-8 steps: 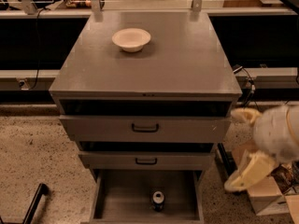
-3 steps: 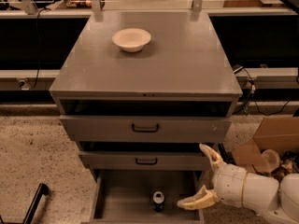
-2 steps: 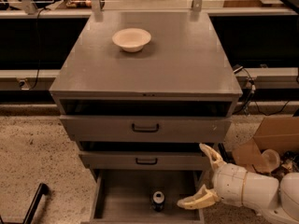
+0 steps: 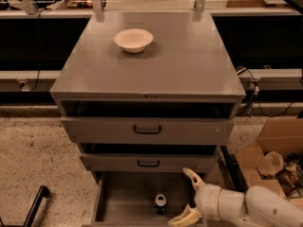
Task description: Pick pepsi can from bottom drawer and place on counter
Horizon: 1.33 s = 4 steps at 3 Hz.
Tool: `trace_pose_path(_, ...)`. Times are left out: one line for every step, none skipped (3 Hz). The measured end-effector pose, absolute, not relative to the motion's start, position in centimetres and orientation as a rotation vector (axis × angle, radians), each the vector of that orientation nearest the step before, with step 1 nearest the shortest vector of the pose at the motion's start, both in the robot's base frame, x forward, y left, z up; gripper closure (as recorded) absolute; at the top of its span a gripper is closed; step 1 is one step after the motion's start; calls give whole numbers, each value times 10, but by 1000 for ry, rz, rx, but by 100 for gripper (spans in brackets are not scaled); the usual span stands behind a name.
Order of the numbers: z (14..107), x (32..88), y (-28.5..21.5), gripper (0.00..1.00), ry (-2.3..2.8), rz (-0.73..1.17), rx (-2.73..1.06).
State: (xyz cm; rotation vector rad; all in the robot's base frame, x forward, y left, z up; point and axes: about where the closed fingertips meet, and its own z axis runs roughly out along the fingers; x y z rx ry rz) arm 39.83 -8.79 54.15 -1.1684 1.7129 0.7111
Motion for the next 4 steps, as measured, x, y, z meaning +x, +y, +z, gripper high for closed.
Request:
trace_pose_path(462, 390, -81, 0, 1801, 669, -1287)
trace_pose_path(455, 394, -79, 0, 1810, 651, -1307)
trace_pose_path(452, 395, -75, 0, 1805, 669, -1317)
trace_pose_path(421, 416, -78, 0, 1839, 661, -1335)
